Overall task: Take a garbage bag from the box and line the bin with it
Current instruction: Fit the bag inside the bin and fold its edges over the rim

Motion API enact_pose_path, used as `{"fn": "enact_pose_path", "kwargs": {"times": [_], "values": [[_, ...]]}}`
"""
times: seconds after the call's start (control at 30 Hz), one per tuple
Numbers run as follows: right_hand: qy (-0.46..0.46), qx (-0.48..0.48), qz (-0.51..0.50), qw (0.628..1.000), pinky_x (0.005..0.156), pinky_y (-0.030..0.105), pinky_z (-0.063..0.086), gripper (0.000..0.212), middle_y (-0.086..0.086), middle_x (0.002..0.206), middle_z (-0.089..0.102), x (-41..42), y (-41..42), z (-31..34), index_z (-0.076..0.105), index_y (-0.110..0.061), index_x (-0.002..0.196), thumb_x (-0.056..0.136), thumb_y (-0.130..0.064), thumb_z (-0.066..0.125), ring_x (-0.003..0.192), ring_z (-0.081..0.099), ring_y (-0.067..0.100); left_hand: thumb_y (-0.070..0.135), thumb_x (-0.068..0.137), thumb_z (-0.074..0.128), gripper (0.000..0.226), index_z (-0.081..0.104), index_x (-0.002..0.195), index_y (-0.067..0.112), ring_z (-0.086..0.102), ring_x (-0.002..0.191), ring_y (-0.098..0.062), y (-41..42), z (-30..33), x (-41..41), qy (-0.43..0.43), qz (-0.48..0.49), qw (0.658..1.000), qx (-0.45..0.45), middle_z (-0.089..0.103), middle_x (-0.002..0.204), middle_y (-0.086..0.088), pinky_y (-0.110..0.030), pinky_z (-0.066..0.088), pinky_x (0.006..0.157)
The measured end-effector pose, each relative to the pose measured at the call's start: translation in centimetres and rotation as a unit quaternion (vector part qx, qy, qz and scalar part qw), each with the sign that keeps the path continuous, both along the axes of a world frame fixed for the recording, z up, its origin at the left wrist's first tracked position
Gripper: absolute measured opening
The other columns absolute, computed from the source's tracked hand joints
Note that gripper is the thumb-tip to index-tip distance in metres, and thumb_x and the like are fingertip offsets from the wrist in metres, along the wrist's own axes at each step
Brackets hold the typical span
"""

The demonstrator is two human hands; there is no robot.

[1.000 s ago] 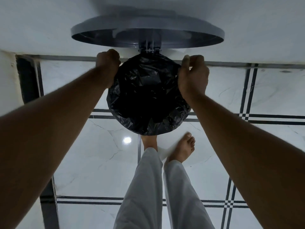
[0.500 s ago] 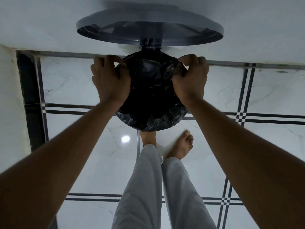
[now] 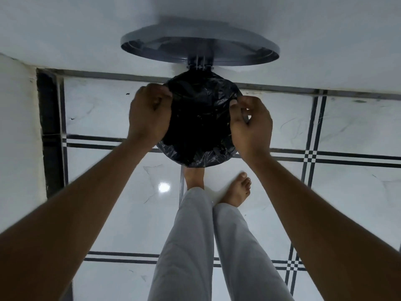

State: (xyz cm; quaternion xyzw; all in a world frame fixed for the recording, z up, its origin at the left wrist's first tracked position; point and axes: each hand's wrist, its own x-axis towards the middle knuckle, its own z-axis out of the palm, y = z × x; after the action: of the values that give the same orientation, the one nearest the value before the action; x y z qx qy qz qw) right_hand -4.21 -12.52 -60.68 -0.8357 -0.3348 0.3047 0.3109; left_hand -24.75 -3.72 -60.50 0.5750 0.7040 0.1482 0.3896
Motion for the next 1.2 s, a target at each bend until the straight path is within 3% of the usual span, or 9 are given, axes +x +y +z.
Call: {"fn": "enact_pose_path", "kwargs": {"times": [0.13, 0.27, 0.47, 0.7, 0.77, 0.83, 0.93, 1.07, 1.2], "values": [[0.029, 0.054, -0.030, 0.998, 0.085, 0.034, 0.061, 0.016, -0.012, 0.089, 0.075, -1.6, -1.5, 5.0, 0.071, -0.026, 0.097, 0.110, -0.027, 0.062, 0.087, 0.071, 0.007, 0.022, 0.103, 0.060, 0.014, 0.073, 0.096, 0.025, 0.064, 0.085, -0.002, -4.2, 5.4, 1.1, -0.036, -0.060, 0.997, 0.032, 0.067, 0.089, 0.017, -0.018, 0.051, 0.080], [0.015, 0.126, -0.070, 0.989, 0.073, 0.024, 0.053, 0.020, -0.012, 0.085, 0.070, -2.2, -0.8, 10.7, 0.065, -0.030, 0.093, 0.112, -0.029, 0.061, 0.082, 0.066, 0.009, 0.024, 0.107, 0.060, 0.015, 0.070, 0.103, 0.014, 0.062, 0.087, -0.013, -6.4, 11.2, 1.9, -0.050, -0.097, 0.986, 0.124, 0.067, 0.095, 0.004, -0.029, 0.053, 0.079], [-0.028, 0.236, -0.078, 0.968, 0.101, 0.041, 0.055, 0.019, -0.009, 0.113, 0.072, -1.2, 2.5, 14.6, 0.073, -0.012, 0.115, 0.111, -0.027, 0.062, 0.111, 0.068, 0.013, 0.024, 0.108, 0.058, 0.024, 0.070, 0.123, 0.010, 0.059, 0.118, -0.025, -3.3, 17.3, 3.9, 0.019, -0.111, 0.954, 0.279, 0.065, 0.126, -0.007, -0.033, 0.044, 0.100], [-0.019, 0.125, 0.019, 0.992, 0.113, 0.024, 0.045, 0.040, -0.011, 0.129, 0.071, 0.3, 4.1, 11.3, 0.071, -0.014, 0.142, 0.112, -0.036, 0.055, 0.128, 0.062, 0.010, 0.047, 0.116, 0.031, 0.054, 0.048, 0.160, 0.022, 0.029, 0.162, -0.020, 0.1, 14.4, 3.8, 0.109, -0.192, 0.960, 0.171, 0.044, 0.169, 0.001, -0.054, 0.015, 0.133], [-0.048, 0.135, 0.036, 0.989, 0.107, 0.022, 0.045, 0.032, -0.010, 0.121, 0.071, 0.4, 3.5, 10.5, 0.074, -0.013, 0.130, 0.111, -0.032, 0.057, 0.121, 0.062, 0.014, 0.043, 0.117, 0.031, 0.049, 0.060, 0.148, 0.019, 0.047, 0.149, -0.023, -0.4, 13.6, 3.2, 0.097, -0.193, 0.956, 0.198, 0.059, 0.154, -0.001, -0.052, 0.029, 0.126], [-0.069, 0.137, 0.044, 0.987, 0.094, 0.031, 0.050, 0.021, -0.011, 0.101, 0.071, 0.6, 2.4, 9.4, 0.075, -0.016, 0.110, 0.108, -0.029, 0.058, 0.101, 0.064, 0.015, 0.041, 0.117, 0.030, 0.047, 0.069, 0.107, 0.016, 0.065, 0.103, -0.024, -1.1, 13.1, 2.4, 0.092, -0.180, 0.953, 0.225, 0.072, 0.107, 0.001, -0.046, 0.048, 0.096], [-0.033, 0.081, 0.046, 0.995, 0.074, 0.021, 0.050, 0.015, -0.016, 0.077, 0.065, 0.8, 0.7, 7.2, 0.067, -0.020, 0.094, 0.106, -0.028, 0.061, 0.073, 0.064, 0.004, 0.042, 0.116, 0.037, 0.046, 0.051, 0.079, 0.018, 0.054, 0.059, -0.015, -2.0, 11.3, 1.7, 0.056, -0.115, 0.980, 0.151, 0.053, 0.063, 0.007, -0.031, 0.043, 0.062], [0.015, -0.028, 0.071, 0.997, 0.096, 0.033, 0.061, 0.015, -0.004, 0.109, 0.079, -0.3, -0.7, 3.2, 0.076, -0.018, 0.113, 0.106, -0.026, 0.067, 0.102, 0.073, 0.013, 0.038, 0.106, 0.058, 0.021, 0.070, 0.108, 0.021, 0.070, 0.090, -0.017, -3.0, 6.0, 1.3, 0.045, -0.101, 0.993, 0.032, 0.074, 0.099, 0.004, -0.037, 0.059, 0.084], [0.000, -0.150, 0.136, 0.979, 0.117, 0.044, 0.048, 0.050, 0.006, 0.152, 0.063, -1.6, -0.8, -0.3, 0.064, -0.021, 0.149, 0.102, -0.037, 0.071, 0.143, 0.054, 0.030, 0.042, 0.098, 0.071, 0.049, 0.062, 0.142, 0.022, 0.056, 0.134, -0.036, -2.9, 1.8, 2.0, 0.102, -0.137, 0.983, -0.071, 0.059, 0.147, -0.011, -0.052, 0.053, 0.107]]}}
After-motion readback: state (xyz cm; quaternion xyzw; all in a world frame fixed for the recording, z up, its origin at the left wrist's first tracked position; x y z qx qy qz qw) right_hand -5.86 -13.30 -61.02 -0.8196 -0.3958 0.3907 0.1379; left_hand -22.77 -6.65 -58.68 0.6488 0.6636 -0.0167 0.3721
